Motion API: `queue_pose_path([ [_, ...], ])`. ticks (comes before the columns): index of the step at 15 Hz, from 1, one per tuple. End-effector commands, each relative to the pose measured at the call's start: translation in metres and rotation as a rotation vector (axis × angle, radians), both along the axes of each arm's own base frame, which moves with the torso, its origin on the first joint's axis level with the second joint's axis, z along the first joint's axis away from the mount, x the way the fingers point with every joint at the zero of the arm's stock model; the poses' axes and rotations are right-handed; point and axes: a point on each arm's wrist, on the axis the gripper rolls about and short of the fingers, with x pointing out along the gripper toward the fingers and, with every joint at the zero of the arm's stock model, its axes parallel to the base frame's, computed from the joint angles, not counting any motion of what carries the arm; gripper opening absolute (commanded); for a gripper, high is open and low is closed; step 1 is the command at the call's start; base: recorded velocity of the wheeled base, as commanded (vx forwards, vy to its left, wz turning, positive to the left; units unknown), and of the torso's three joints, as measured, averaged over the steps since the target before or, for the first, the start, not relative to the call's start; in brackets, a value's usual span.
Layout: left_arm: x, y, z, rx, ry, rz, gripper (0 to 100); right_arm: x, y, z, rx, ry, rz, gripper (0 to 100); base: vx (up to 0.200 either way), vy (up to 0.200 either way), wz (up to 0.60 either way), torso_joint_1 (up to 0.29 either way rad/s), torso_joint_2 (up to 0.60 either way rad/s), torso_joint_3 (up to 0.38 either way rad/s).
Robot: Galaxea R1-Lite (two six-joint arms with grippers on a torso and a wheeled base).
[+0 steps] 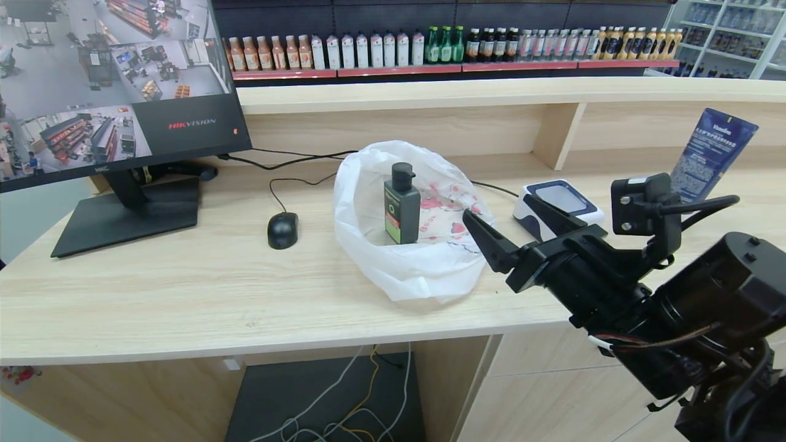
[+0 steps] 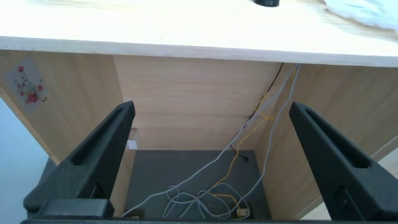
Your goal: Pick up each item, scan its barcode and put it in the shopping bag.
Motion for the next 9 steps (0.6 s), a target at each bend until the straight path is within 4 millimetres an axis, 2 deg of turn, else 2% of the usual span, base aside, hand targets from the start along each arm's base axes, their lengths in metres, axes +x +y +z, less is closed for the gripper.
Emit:
queue_pose_path([
  [1, 0.0, 0.0, 0.0, -0.002, 0.0, 0.001, 100, 0.0012, 0.0011, -0.0019, -0.003, 0.005, 0.001, 100, 0.0, 0.0, 0.0, 0.0, 0.0, 0.0],
  [5, 0.0, 0.0, 0.0, -0.006, 0.0, 0.001, 100, 0.0023, 0.0019, -0.0059, -0.013, 0.017, 0.001, 100, 0.0, 0.0, 0.0, 0.0, 0.0, 0.0],
  [7, 0.0, 0.0, 0.0, -0.005, 0.0, 0.001, 100, 0.0032, 0.0032, -0.007, -0.015, 0.02, 0.002, 100, -0.2, 0.0, 0.0, 0.007, 0.0, 0.002],
  [9, 0.0, 0.0, -0.0002, 0.007, 0.001, 0.001, 100, 0.0033, 0.0027, -0.0073, -0.015, 0.021, 0.001, 100, 0.0, 0.0, 0.0, 0.0, 0.0, 0.0],
])
